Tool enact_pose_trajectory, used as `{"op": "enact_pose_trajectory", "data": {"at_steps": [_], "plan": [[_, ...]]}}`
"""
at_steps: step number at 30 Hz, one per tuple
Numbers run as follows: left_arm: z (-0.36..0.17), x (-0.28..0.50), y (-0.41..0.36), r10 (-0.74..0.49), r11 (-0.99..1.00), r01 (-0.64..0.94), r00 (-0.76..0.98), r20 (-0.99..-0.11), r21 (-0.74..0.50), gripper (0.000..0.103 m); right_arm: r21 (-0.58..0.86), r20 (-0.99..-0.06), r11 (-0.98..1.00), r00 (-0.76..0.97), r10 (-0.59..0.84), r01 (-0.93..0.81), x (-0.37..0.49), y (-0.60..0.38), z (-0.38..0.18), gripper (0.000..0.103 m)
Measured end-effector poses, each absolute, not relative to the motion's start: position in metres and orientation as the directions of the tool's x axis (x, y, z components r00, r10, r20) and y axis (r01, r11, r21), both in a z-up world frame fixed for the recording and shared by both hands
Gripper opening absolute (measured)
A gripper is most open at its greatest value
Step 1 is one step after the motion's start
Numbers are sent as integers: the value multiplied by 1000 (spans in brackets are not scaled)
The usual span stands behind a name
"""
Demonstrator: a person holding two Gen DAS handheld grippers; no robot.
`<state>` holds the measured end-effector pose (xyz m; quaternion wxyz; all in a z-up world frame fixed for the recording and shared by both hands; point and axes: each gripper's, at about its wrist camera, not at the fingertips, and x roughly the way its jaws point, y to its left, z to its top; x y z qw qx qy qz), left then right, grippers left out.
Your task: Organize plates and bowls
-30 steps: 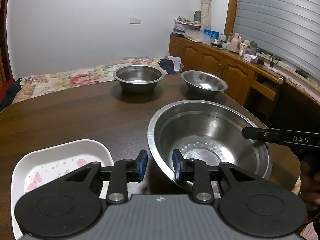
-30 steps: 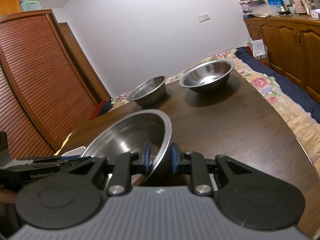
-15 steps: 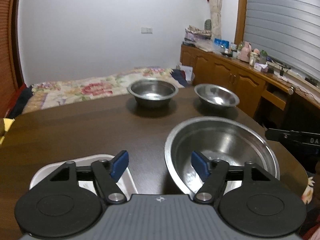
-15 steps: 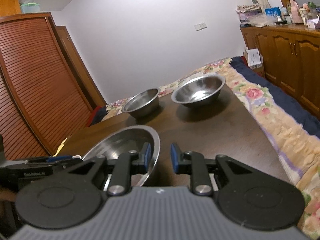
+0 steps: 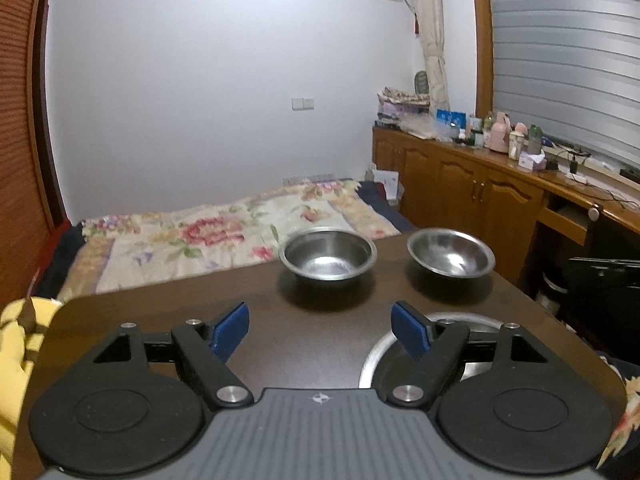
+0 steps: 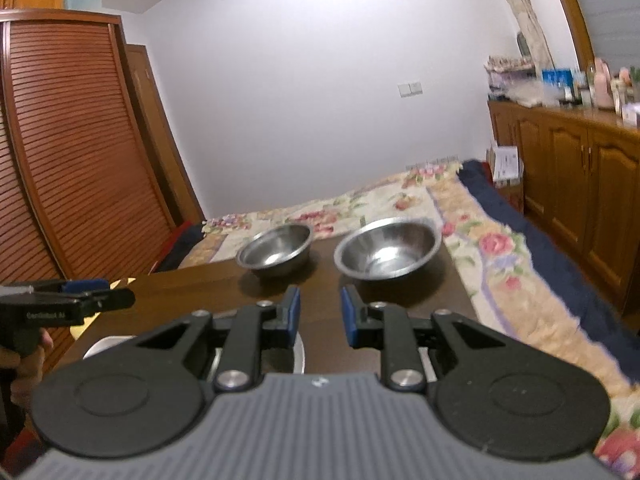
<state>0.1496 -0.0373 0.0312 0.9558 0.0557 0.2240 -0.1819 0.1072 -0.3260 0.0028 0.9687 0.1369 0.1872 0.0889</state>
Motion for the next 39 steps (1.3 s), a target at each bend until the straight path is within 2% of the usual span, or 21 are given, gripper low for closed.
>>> {"op": "enact_pose_trajectory", "data": {"at_steps": [7, 14, 24, 31, 35, 39], "plan": [[40, 161, -36, -307, 933, 357, 847, -433, 37, 81, 263, -311, 954, 923, 225, -144, 107, -325, 17, 25], [41, 185, -41, -290, 934, 353, 845, -449, 60, 81, 238, -330, 956, 911, 246, -172, 125, -320, 21, 25], [39, 240, -47, -251, 941, 328, 837, -486, 79, 81, 127, -351, 969, 905, 242, -210, 174, -321, 50, 25], [33, 271, -49, -214, 953, 294, 831, -514, 79, 81, 98, -390, 958, 876, 285, -268, 221, -315, 60, 25], [27, 284, -50, -196, 956, 280, 826, -529, 84, 81, 97, -424, 949, 850, 312, -300, 244, -308, 53, 32], [18, 296, -52, -184, 957, 275, 817, -547, 88, 81, 105, -460, 940, 822, 336, -326, 264, -299, 43, 32]]}}
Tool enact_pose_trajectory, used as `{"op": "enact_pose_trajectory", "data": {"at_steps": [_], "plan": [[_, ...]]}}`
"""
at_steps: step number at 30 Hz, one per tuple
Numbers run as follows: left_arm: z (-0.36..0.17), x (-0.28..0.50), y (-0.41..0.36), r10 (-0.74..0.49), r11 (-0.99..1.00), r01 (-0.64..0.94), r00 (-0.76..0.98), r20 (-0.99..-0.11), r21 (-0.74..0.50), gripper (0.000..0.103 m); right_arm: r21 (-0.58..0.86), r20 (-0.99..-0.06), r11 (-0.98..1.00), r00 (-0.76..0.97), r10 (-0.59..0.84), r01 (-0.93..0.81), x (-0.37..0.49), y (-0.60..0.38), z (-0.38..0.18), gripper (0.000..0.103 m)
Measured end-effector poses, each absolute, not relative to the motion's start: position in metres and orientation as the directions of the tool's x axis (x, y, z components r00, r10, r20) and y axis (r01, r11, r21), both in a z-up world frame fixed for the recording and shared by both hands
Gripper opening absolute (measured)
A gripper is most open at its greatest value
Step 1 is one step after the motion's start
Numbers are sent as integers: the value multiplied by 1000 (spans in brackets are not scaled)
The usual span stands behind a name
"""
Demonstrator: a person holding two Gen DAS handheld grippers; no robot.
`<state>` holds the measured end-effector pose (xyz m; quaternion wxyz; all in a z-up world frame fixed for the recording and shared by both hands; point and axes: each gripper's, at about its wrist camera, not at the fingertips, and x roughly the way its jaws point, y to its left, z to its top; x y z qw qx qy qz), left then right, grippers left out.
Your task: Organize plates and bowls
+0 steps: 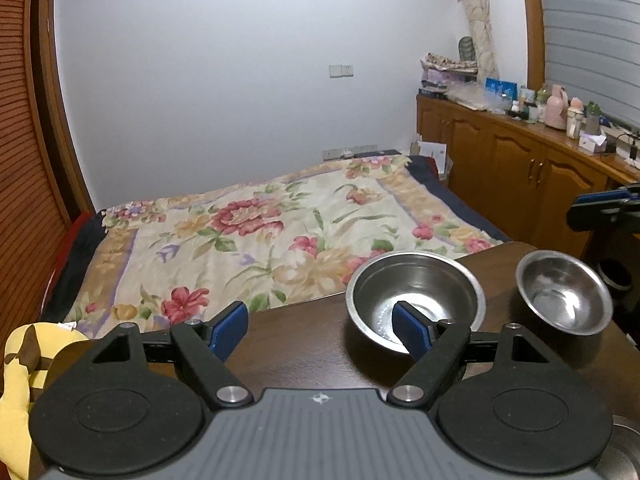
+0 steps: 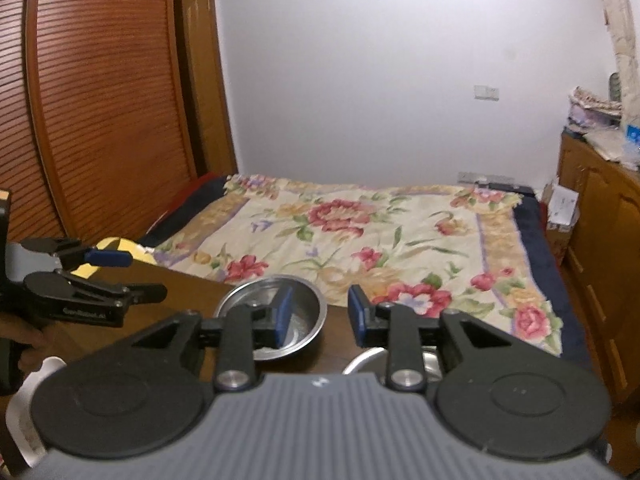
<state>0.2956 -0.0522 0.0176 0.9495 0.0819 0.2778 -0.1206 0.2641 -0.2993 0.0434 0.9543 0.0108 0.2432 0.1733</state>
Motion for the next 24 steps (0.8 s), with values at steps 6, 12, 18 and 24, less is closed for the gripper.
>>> {"op": "enact_pose_trajectory", "data": {"at_steps": [6, 12, 18, 24], "plan": [[6, 314, -56, -193, 955, 287, 799, -569, 79, 81, 121, -509, 934, 786, 350, -337, 288, -292, 28, 33], [-4, 330, -56, -246, 947, 320, 779, -577, 28, 81, 141, -538, 930, 762, 360, -340, 304, -289, 15, 33], [-16, 343, -59, -255, 946, 324, 755, -604, 6, 75, 174, -560, 924, 738, 378, -341, 325, -282, 7, 33], [-24, 352, -56, -294, 940, 337, 715, -635, -55, 61, 191, -590, 920, 709, 385, -341, 340, -276, -3, 33]]}}
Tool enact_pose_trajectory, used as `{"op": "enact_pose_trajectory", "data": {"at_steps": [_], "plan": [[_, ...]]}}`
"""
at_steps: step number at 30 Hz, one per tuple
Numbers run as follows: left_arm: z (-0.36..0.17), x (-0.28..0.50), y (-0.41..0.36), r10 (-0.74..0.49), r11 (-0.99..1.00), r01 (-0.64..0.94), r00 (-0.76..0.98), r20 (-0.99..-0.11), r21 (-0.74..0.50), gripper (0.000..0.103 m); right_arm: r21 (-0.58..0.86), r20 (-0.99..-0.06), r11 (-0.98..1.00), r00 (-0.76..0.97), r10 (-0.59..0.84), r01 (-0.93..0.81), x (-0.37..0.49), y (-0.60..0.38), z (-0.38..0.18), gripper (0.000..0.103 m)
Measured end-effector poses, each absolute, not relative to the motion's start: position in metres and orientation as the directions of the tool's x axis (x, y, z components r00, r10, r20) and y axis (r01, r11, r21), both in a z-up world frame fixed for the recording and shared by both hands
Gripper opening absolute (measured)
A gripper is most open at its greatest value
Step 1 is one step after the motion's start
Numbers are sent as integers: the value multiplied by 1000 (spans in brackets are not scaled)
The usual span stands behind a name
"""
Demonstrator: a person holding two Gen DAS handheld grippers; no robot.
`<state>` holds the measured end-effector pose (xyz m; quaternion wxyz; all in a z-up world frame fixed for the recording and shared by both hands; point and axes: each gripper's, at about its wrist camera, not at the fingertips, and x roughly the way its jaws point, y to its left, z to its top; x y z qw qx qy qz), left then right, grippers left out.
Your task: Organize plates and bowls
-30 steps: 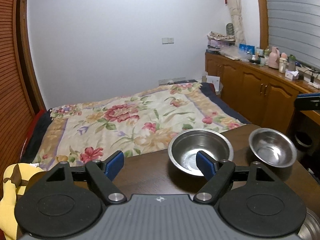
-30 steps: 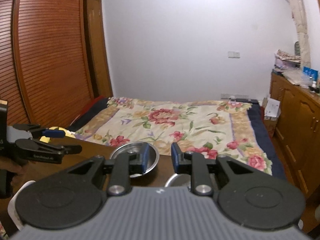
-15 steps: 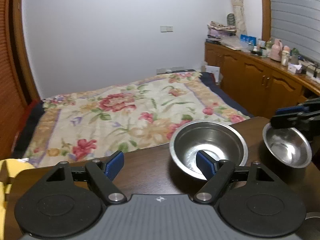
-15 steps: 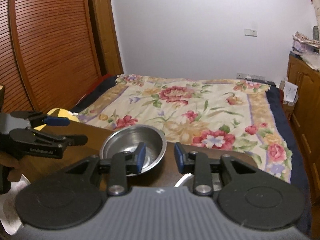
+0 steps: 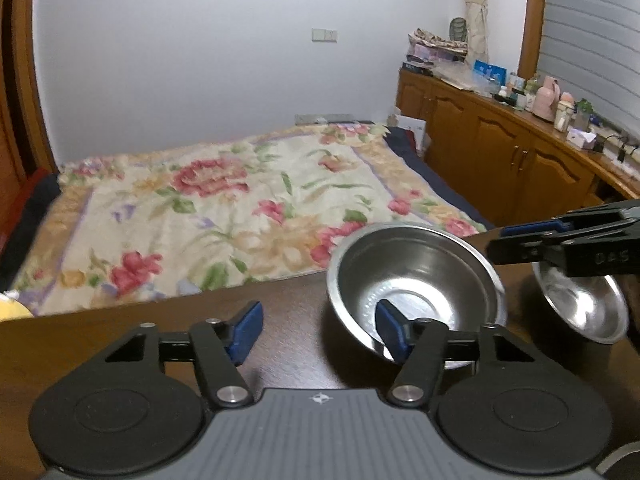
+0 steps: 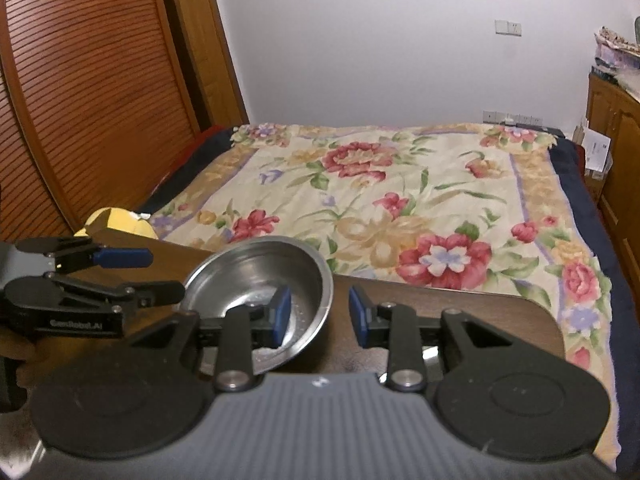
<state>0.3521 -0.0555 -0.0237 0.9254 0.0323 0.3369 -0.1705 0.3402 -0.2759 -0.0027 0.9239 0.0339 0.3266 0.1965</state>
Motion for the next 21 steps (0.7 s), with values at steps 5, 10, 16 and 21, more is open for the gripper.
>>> {"op": "enact_pose_trajectory", "data": {"at_steps": [5, 10, 16, 21], "plan": [[-25, 353, -56, -305, 937, 342, 706, -639, -70, 55, 181, -607, 923, 700, 376, -338, 344, -273, -7, 33], [-27, 354, -58, -309, 935, 346, 699, -645, -74, 52, 175, -628, 919, 679, 380, -352, 349, -267, -10, 33], [-30, 354, -60, -326, 929, 360, 685, -651, -87, 46, 195, -650, 911, 647, 398, -364, 353, -262, -16, 33], [-33, 354, -61, -344, 923, 369, 669, -659, -107, 41, 196, -661, 903, 629, 410, -382, 352, -256, -17, 33]]}}
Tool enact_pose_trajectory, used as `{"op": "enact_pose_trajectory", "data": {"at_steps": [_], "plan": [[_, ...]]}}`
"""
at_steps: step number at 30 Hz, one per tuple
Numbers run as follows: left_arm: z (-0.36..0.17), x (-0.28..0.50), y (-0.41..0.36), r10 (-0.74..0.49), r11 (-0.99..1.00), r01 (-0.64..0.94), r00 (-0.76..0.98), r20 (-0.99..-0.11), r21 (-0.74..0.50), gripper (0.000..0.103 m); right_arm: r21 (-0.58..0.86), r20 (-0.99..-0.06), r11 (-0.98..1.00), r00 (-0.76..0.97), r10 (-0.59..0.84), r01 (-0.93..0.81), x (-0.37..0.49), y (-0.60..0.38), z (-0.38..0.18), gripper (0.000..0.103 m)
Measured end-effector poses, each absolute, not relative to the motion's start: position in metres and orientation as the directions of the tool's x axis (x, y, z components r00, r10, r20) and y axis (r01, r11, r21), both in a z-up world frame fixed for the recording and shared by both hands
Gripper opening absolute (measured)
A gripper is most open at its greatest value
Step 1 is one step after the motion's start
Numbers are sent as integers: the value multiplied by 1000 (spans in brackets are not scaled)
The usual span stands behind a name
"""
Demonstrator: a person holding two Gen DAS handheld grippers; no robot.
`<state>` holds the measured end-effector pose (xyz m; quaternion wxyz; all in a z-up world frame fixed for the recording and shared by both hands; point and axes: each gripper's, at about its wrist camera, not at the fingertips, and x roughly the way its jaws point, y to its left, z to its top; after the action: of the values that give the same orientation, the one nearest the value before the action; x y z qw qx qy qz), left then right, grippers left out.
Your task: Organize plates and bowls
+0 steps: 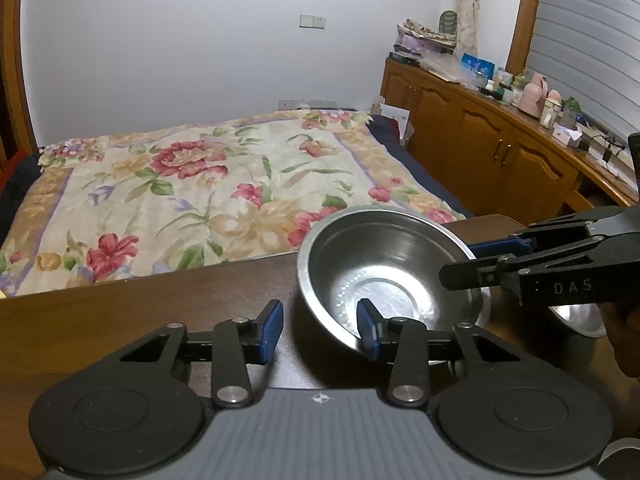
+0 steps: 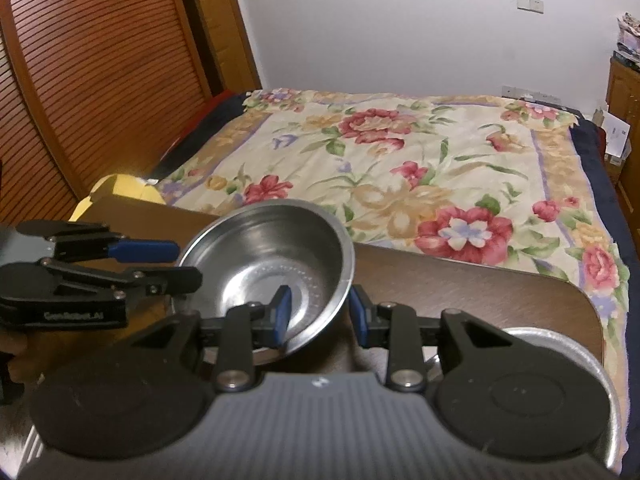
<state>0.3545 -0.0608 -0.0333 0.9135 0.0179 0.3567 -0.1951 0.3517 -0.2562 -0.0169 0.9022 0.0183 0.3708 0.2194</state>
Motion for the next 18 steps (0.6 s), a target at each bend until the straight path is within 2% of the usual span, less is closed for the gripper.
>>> {"op": "enact_pose_trajectory", "data": {"at_steps": [12, 18], "plan": [[-38, 352, -60, -357, 916, 383, 642, -679, -119, 29, 218, -672, 888, 598, 437, -404, 351, -250, -22, 30], [-35, 346, -61, -356, 916, 383, 636, -685, -120, 23, 239, -675, 893, 596, 435, -382, 350, -254, -22, 20]]}}
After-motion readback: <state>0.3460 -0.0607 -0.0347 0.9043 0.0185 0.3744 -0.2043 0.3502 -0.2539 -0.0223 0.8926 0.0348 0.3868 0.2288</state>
